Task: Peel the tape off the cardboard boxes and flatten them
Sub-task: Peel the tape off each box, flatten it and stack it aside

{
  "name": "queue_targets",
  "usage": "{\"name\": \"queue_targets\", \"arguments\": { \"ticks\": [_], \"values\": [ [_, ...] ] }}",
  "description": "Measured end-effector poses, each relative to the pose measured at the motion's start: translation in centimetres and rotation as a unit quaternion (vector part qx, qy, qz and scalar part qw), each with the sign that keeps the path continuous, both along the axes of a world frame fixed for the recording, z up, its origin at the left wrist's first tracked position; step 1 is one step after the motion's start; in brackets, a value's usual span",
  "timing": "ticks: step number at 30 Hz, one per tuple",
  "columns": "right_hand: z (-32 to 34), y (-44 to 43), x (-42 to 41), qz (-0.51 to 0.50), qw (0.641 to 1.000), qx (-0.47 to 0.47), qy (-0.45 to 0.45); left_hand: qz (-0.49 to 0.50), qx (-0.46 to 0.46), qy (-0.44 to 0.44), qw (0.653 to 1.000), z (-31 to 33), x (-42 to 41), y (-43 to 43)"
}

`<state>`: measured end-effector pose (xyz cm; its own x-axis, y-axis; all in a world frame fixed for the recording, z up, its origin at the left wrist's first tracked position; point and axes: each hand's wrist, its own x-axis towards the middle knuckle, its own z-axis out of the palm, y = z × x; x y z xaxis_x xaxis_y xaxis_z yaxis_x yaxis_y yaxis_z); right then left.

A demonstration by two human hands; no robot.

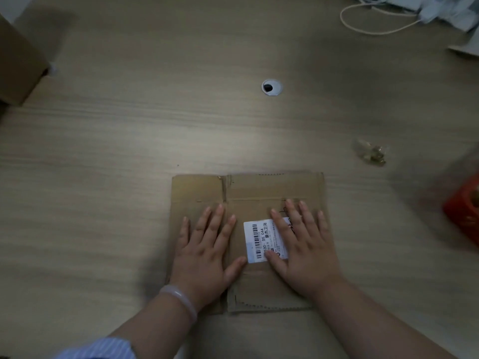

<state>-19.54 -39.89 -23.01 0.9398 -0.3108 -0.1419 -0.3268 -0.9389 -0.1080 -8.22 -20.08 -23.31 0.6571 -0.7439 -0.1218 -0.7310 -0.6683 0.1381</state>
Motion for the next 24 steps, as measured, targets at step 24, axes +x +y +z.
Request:
{"name": "queue_targets", "arguments": {
  "ticks": [24],
  "values": [
    [-0.3,1.3,0.5,-0.022,1.0,0.008,0.007,0.009,0.029,-0.008,1.0,0.0,-0.5,-2.2]
  ]
}}
